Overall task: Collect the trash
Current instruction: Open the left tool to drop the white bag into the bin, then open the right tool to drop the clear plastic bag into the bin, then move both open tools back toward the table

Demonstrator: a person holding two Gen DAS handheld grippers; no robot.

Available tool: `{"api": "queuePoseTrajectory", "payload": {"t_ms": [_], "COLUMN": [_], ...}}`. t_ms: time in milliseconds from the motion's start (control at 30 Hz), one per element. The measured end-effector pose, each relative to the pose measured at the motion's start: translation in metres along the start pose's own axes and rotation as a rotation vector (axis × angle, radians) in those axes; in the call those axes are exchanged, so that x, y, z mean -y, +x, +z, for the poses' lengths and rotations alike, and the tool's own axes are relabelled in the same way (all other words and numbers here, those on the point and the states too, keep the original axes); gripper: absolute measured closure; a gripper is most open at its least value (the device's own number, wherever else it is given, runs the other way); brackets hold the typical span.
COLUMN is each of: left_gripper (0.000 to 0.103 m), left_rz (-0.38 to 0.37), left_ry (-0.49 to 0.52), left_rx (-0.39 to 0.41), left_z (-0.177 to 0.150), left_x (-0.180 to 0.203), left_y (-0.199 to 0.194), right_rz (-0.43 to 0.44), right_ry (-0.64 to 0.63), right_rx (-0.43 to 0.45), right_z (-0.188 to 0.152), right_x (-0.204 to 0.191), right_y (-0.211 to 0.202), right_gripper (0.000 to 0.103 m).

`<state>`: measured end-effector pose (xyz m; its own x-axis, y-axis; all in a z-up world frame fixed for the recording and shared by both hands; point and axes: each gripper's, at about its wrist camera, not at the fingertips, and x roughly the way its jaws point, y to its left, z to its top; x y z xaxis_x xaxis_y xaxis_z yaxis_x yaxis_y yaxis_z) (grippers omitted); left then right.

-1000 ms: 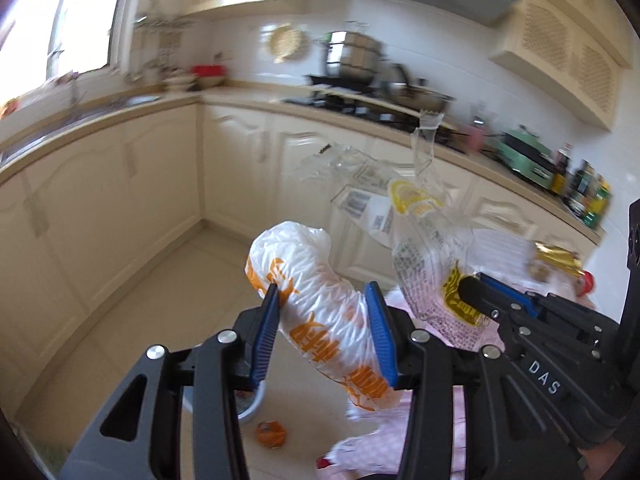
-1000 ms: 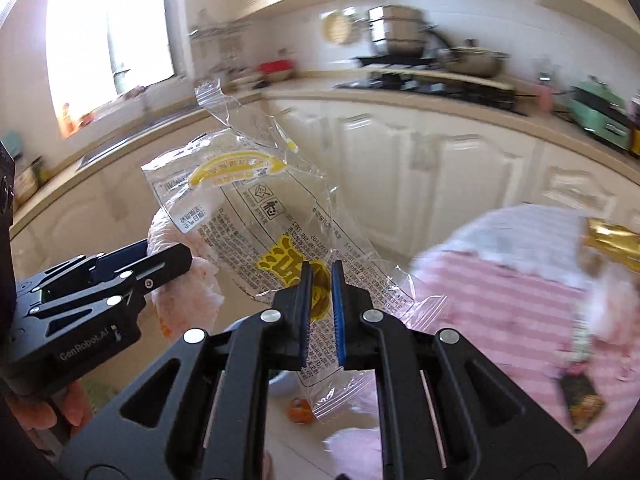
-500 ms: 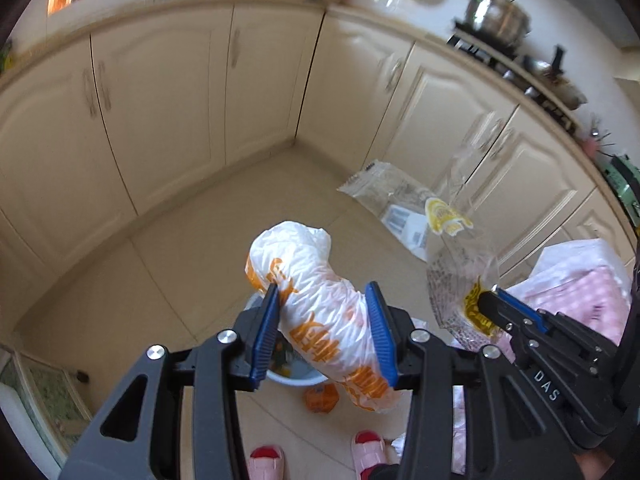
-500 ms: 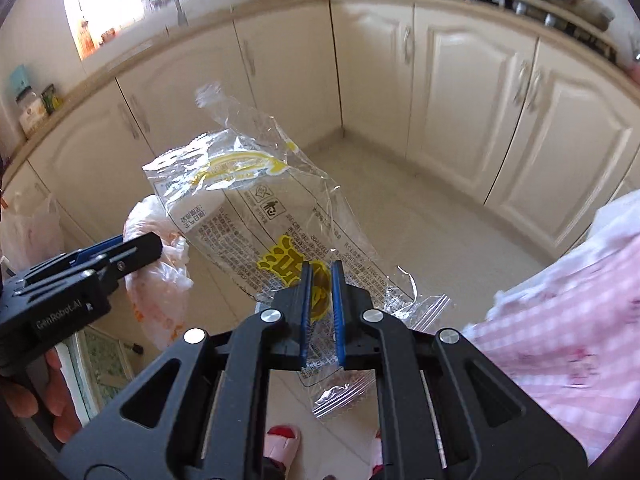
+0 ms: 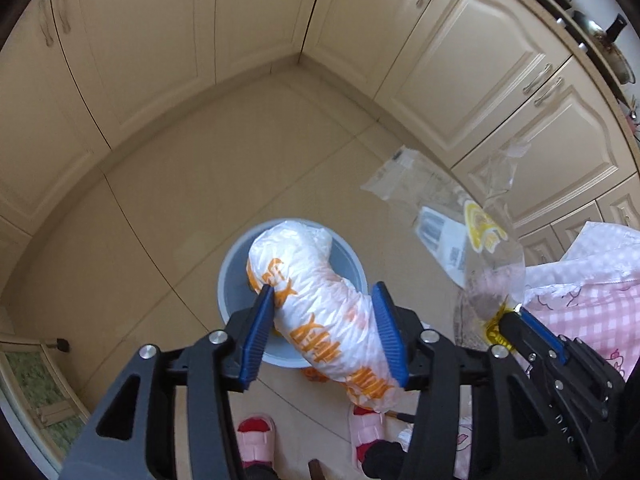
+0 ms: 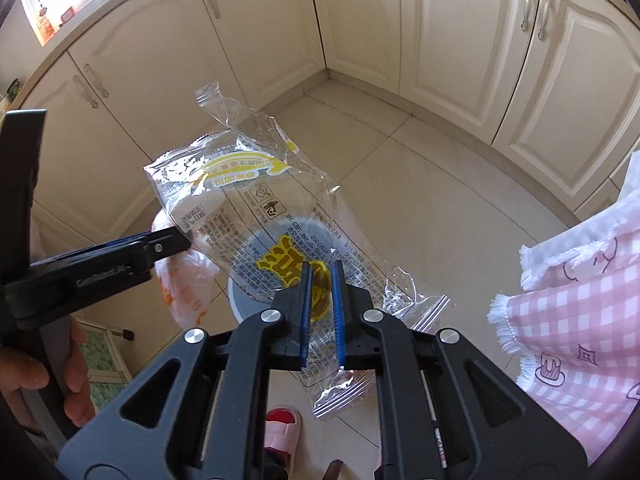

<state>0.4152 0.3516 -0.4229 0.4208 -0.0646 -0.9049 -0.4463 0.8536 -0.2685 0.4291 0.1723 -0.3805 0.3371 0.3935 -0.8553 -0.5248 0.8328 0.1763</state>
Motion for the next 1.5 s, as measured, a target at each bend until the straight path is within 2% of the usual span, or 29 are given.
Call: {"api": "queuePoseTrajectory", "payload": {"t_ms": [233, 367, 700, 1067, 1267, 1333, 1367, 1433, 1500], "left_gripper": [0.043, 0.043, 0.043, 0.043, 0.043, 0.043, 0.043, 0.043, 0.043], "left_rz": [-0.005, -0.006, 0.089, 0.130, 0.098, 0.071, 0.077, 0.090, 0.087], "left_ry": [-0.050, -0.062, -0.057, -0.076, -0.077, -0.086, -0.087, -0.088, -0.088], "left_rx": [0.024, 0.034, 0.044, 0.035, -0.037, -0.051, -0.052, -0.054, -0.059], "left_z": [0.007, 0.010, -0.006, -0.014, -0.021, -0.024, -0.025, -0.025, -0.025], "left_x": [-0.004, -0.007, -0.031, -0.048, -0.044, -0.044, -0.044, -0.045, -0.044], "left_y": [-0.002, -0.007, -0.021, -0.019, -0.009, -0.005, -0.003, -0.002, -0.001], "right_rz": [-0.006, -0.008, -0.008, 0.016, 0.016, 0.014, 0.014, 0.015, 0.021], "right_ry": [0.001, -0.008, -0.033, -0.053, -0.046, -0.053, -0.054, -0.053, -0.048], "right_rx": [-0.010, -0.025, -0.081, -0.114, -0.106, -0.111, -0.119, -0.118, -0.120], "right_z": [0.000, 0.000, -0.002, 0.004, 0.009, 0.010, 0.009, 0.007, 0.005], "right_x": [-0.010, -0.013, -0.020, -0.034, -0.032, -0.032, -0.033, -0.032, -0.032], "right_y": [0.008, 0.010, 0.039, 0.071, 0.081, 0.086, 0.087, 0.086, 0.082], "right_gripper": [0.093, 0.093, 0.093, 0.091, 0.089, 0.085, 0.077, 0.071, 0.057]}}
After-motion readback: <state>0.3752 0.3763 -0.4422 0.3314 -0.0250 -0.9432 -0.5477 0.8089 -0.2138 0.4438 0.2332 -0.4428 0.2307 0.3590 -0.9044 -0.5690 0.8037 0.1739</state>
